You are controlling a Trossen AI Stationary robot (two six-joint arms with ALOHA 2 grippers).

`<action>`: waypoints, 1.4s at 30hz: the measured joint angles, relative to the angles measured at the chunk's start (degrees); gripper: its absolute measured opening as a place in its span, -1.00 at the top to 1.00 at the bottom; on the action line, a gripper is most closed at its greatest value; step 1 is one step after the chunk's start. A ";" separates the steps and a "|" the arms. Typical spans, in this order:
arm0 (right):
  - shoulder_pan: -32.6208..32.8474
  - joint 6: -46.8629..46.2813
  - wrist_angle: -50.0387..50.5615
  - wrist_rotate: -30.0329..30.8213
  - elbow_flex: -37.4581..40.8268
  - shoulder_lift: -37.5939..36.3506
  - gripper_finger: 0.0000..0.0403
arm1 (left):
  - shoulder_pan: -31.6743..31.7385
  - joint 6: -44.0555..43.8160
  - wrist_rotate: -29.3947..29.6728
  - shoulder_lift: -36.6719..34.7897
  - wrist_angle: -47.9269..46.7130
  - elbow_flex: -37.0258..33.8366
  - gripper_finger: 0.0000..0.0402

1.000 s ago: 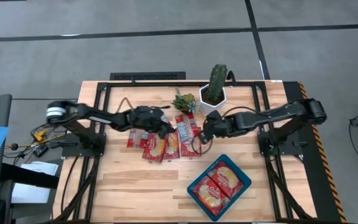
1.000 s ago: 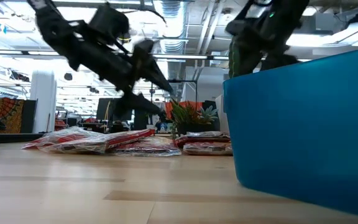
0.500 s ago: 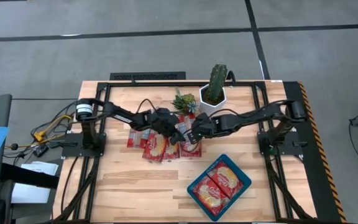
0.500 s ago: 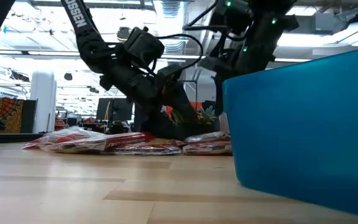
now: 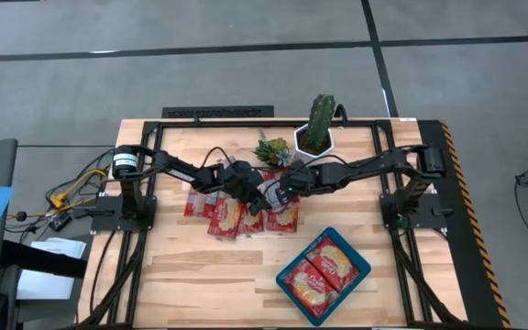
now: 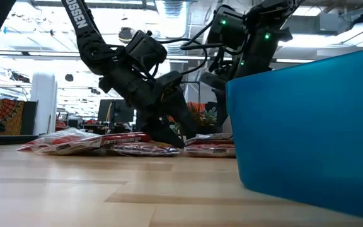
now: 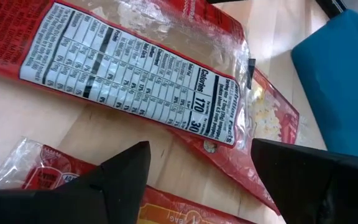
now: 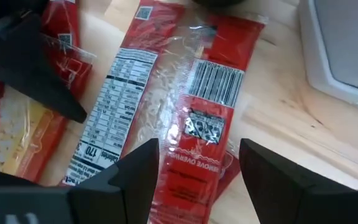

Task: Sort popcorn bags into baskets
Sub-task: Put the popcorn bag into the bin

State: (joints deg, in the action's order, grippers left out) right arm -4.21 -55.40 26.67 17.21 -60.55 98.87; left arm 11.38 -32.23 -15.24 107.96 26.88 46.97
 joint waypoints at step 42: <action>-1.49 4.63 -0.40 -5.57 0.09 -1.27 0.98 | 2.20 -6.14 -14.11 -3.07 -1.50 -0.30 -0.37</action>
State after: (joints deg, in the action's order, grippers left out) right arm -5.70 -50.77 26.26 11.64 -60.47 97.60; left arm 13.57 -38.37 -29.35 104.89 25.38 46.68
